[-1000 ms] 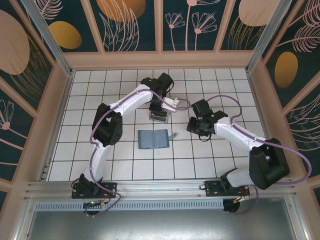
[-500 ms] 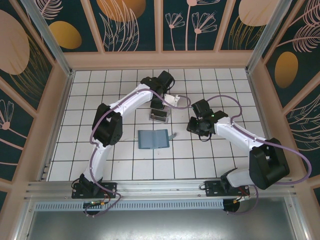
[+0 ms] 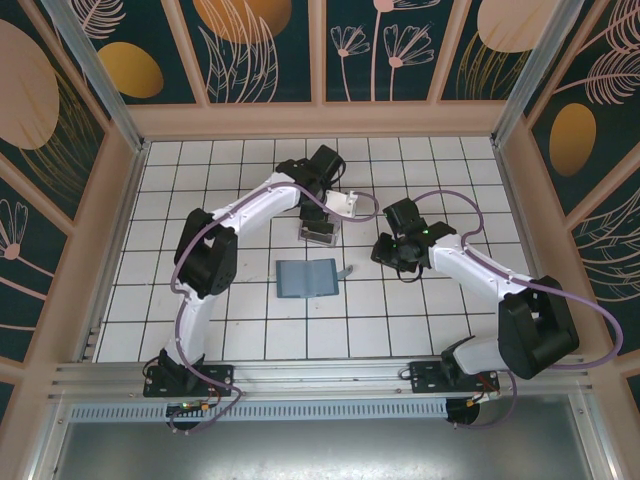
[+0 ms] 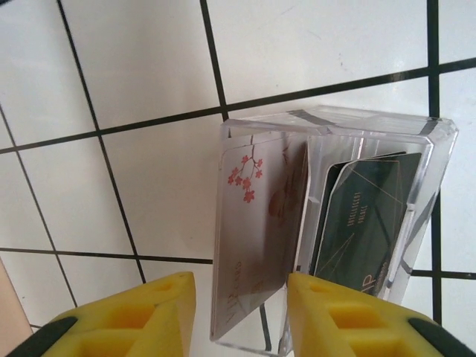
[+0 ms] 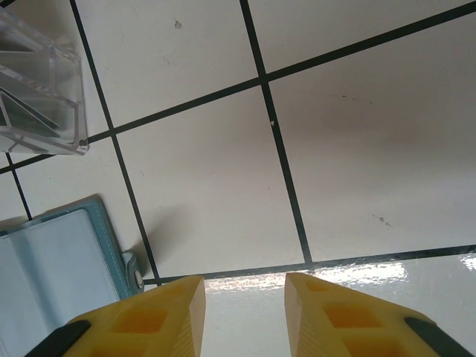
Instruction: Take the credit cards out of the card holder
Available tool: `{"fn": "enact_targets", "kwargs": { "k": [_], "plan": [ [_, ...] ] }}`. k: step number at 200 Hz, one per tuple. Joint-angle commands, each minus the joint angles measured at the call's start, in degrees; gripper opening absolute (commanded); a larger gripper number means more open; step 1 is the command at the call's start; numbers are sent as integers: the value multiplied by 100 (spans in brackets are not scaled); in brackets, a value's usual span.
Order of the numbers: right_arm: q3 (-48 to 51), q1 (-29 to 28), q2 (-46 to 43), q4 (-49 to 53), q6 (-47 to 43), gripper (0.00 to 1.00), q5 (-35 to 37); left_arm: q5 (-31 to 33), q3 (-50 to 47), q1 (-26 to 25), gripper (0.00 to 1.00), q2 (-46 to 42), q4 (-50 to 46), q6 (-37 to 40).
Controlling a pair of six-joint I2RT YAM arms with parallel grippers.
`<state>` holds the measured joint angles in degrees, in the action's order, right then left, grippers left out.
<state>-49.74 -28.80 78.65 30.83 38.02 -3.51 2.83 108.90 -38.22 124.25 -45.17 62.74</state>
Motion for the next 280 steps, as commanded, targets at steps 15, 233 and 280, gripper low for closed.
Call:
{"fn": "enact_targets", "kwargs": {
  "k": [15,233,280],
  "plan": [
    [75,24,-69,-57,-23,34,-53,-184,23,23,42,-140,-181,14],
    [96,30,-94,-2,-14,34,-1,537,626,71,53,543,320,-107],
    [-38,66,-131,142,-145,35,383,321,25,92,55,-110,973,-376]
  ]
}}
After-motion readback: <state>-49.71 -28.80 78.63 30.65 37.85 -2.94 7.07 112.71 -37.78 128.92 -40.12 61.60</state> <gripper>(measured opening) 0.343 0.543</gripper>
